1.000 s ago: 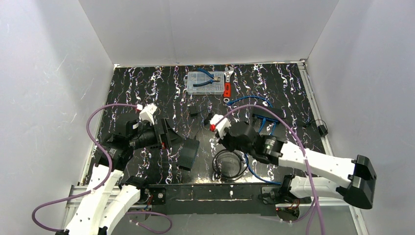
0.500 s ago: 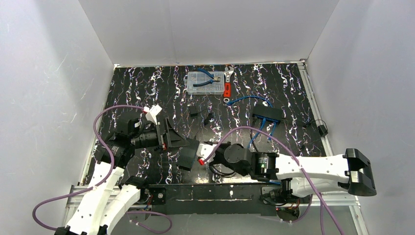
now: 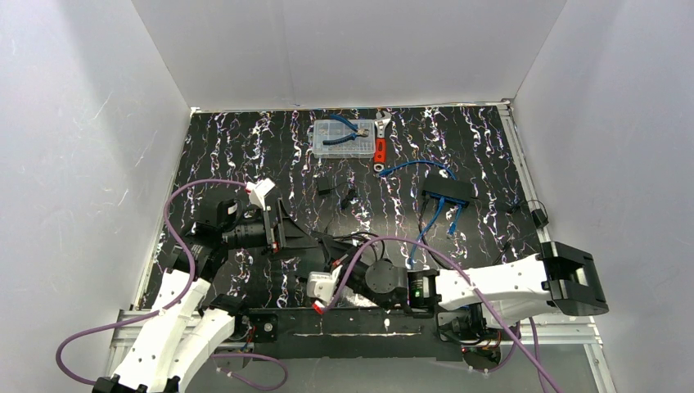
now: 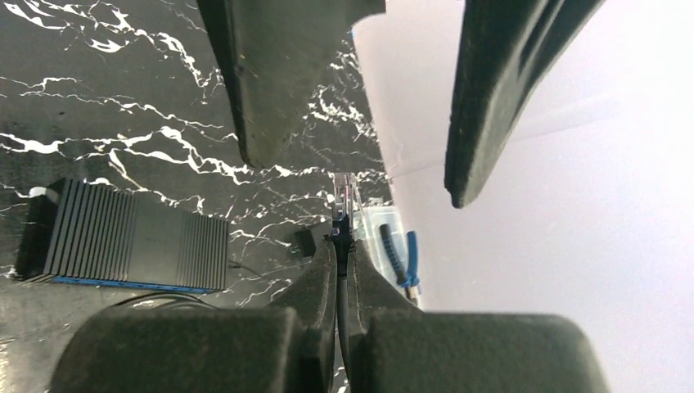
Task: Insert the plug into the switch port
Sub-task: Pick up the connector from the center of the board.
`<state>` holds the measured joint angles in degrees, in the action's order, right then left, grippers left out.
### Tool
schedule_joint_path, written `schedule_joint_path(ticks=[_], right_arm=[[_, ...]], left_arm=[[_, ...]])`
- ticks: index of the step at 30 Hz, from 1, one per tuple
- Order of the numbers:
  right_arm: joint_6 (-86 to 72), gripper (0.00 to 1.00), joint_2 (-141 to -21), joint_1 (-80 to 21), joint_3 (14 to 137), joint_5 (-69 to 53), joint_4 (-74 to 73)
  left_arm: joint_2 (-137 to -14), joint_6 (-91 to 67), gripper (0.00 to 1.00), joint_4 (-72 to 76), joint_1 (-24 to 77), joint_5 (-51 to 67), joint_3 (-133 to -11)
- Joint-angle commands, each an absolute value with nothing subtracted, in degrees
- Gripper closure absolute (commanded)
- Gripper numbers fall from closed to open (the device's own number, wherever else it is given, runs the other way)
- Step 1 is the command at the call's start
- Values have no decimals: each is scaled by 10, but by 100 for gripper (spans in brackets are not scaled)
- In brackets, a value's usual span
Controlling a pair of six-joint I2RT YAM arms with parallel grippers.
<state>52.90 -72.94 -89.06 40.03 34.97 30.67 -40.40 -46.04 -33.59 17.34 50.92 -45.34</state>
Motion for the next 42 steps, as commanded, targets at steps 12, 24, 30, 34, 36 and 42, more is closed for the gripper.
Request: schedule_joint_path(ticks=[12, 24, 30, 34, 36, 42], right_arm=[[669, 99, -773, -925, 366, 395, 528], [693, 99, -784, -938, 358, 398, 560], [697, 99, -789, -940, 353, 401, 575], [704, 99, -795, -942, 352, 405, 589], [705, 95, -795, -942, 350, 407, 600], [673, 57, -779, -942, 337, 402, 593]], left_arm=[[-403, -471, 53, -321, 170, 535, -443], [-406, -479, 74, -309, 170, 538, -441], [-409, -483, 94, -300, 170, 542, -442], [-412, -482, 100, -297, 170, 545, -441], [-412, -481, 100, -295, 170, 546, -440], [-414, -475, 100, -292, 170, 545, -438]])
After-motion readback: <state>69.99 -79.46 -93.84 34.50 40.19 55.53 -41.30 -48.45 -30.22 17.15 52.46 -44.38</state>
